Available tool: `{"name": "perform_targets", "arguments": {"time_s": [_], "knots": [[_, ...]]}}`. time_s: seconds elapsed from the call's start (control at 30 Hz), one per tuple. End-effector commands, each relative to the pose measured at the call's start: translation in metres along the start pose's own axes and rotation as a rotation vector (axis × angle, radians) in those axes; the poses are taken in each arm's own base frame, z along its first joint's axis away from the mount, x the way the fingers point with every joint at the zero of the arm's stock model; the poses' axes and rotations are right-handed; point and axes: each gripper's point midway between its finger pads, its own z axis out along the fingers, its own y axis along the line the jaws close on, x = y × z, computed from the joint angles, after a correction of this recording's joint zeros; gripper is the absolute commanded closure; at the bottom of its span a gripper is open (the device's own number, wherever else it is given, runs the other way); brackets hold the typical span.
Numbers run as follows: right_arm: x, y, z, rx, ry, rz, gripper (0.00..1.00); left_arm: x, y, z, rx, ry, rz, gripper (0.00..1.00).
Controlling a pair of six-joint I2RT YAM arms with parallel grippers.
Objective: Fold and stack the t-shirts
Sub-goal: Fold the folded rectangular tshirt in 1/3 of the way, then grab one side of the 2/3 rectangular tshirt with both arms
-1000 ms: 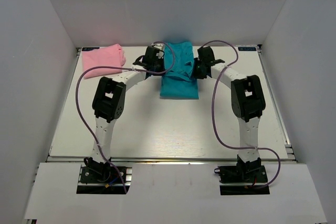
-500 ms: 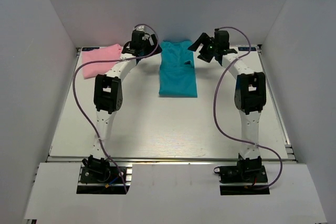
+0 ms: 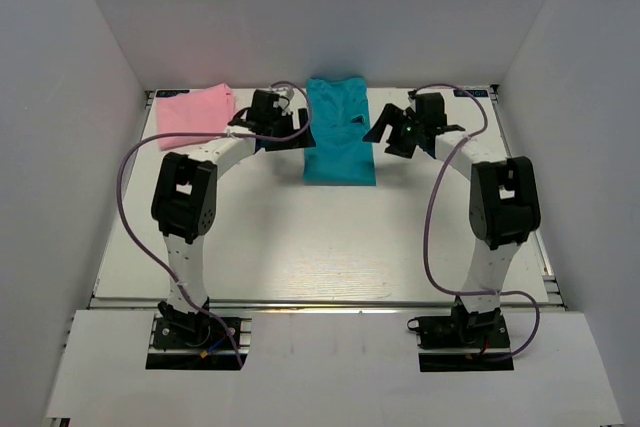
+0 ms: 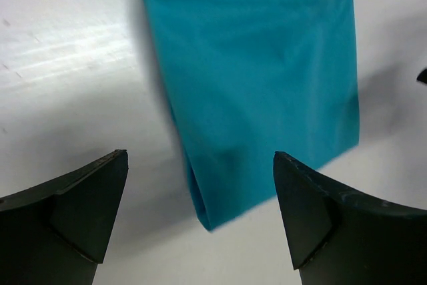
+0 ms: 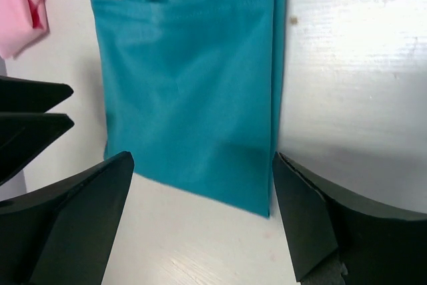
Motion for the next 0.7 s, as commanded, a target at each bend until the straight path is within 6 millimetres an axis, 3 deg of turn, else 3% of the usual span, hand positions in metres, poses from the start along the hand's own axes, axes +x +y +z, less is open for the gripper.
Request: {"name": "perform_targets", "arguments": {"time_s": [0.0, 0.17, 0.3, 0.37, 0.57, 0.6, 0.67], "knots": [[0.011, -0.004, -0.017, 0.005, 0.003, -0.09, 0.1, 0.018, -0.026, -0.023, 0.067, 0.027, 0.089, 0.0], [0.049, -0.024, -0.019, 0.048, 0.085, -0.093, 0.1, 0.046, -0.024, -0.024, 0.005, 0.093, 0.122, 0.0], [0.068, -0.032, -0.018, 0.053, 0.136, -0.123, 0.1, 0.055, -0.017, -0.025, -0.039, 0.111, 0.125, 0.0], [0.074, -0.031, -0.017, 0.052, 0.156, -0.143, 0.1, 0.071, -0.012, -0.024, -0.057, 0.141, 0.136, 0.02], [0.093, -0.037, -0.012, 0.06, 0.205, -0.15, 0.11, 0.076, -0.01, -0.016, -0.046, 0.14, 0.145, 0.28], [0.095, -0.039, -0.01, 0.064, 0.215, -0.144, 0.17, 0.074, -0.01, -0.016, -0.043, 0.132, 0.147, 0.3], [0.099, -0.039, -0.006, 0.064, 0.226, -0.146, 0.18, 0.079, -0.009, -0.012, -0.035, 0.139, 0.145, 0.32]]}}
